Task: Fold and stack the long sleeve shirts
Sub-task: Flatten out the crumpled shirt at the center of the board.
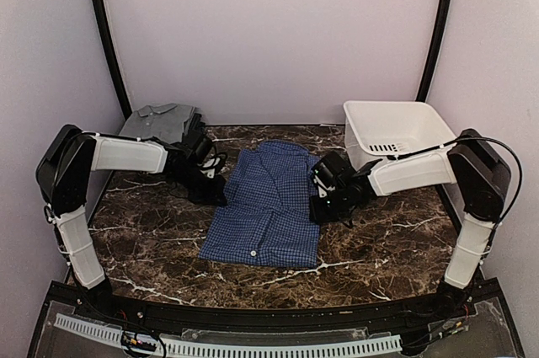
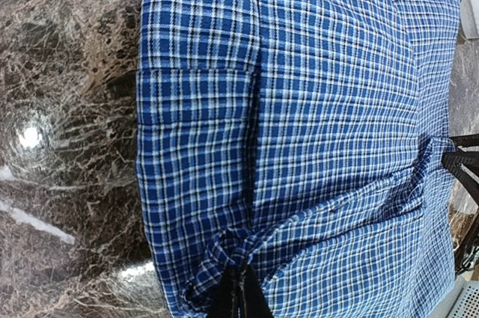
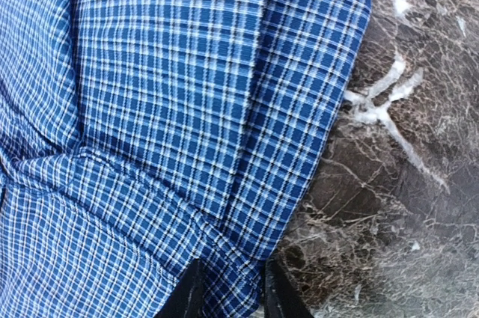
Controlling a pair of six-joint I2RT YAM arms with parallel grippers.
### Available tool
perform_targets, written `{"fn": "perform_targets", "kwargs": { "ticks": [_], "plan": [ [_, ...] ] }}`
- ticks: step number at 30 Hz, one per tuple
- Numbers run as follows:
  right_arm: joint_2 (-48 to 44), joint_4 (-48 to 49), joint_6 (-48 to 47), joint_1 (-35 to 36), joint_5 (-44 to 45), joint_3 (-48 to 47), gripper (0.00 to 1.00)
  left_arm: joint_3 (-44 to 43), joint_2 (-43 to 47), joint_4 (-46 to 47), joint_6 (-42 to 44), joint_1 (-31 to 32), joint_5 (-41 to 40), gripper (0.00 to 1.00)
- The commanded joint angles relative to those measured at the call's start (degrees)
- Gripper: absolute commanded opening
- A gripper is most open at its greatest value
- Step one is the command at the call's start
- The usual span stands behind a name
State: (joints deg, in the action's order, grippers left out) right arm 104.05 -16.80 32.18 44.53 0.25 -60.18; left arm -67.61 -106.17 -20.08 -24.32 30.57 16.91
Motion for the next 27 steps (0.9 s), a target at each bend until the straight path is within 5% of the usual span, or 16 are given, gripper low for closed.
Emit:
{"fn": "perform_targets", "kwargs": {
  "ticks": [1,7,20,27],
  "plan": [
    [-0.8,-0.2,0.4,1.4,0.8,-0.5,0.16,-2.2,2.5,-3.1,1.5,0.9,0.3,0.00],
    [-4.1,-2.7,0.2,2.5,0.9,-1.0,0.00,-2.4,5.9,-6.8,3.2,1.4,1.8,0.00],
    [-13.3,-6.6,-1.5,6.3,-5.2,2.1,0.00,1.7,17.0,-16.2,7.6,3.3,15.9,0.00],
    [-13.6,-5.6,0.2,6.4,-5.5,6.4,0.29,6.8,21.8,-17.1,7.7,3.9,19.8,0.00]
  ]
}}
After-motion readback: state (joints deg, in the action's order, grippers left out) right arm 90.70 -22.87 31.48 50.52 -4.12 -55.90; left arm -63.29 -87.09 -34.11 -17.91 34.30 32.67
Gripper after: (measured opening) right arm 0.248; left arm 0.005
